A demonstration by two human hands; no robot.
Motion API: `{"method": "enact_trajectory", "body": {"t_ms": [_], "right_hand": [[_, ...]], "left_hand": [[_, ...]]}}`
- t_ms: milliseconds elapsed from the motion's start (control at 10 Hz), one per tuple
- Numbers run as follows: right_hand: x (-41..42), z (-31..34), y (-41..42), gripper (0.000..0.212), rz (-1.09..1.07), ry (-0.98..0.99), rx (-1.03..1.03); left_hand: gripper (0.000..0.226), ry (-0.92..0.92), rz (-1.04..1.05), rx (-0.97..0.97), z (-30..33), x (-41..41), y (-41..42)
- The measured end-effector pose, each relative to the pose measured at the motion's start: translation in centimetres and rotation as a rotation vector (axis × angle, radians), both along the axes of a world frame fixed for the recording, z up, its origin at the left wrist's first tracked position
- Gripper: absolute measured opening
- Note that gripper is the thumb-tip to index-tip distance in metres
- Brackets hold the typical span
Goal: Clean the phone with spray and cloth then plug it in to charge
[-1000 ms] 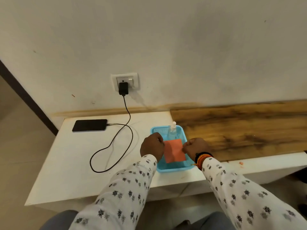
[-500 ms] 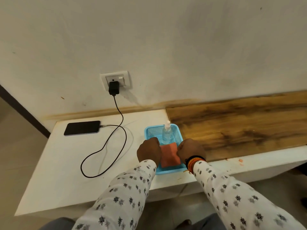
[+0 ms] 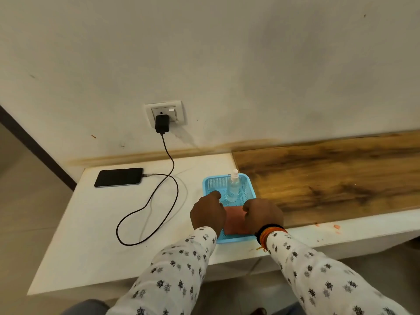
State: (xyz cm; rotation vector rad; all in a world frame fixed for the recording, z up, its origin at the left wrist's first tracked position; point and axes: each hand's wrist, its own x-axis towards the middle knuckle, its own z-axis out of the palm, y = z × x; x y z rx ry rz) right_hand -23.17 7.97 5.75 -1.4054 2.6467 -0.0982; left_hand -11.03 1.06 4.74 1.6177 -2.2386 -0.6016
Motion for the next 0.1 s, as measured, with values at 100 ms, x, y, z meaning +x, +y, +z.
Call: {"method": "enact_trajectory", "body": {"t_ms": [100], "right_hand": [[0.23, -0.71, 0.16, 0.017, 0.013, 0.040, 0.021]], "left_hand": [[0.038, 0.075, 0.043, -0.049, -0.23, 0.37, 0.02]]}}
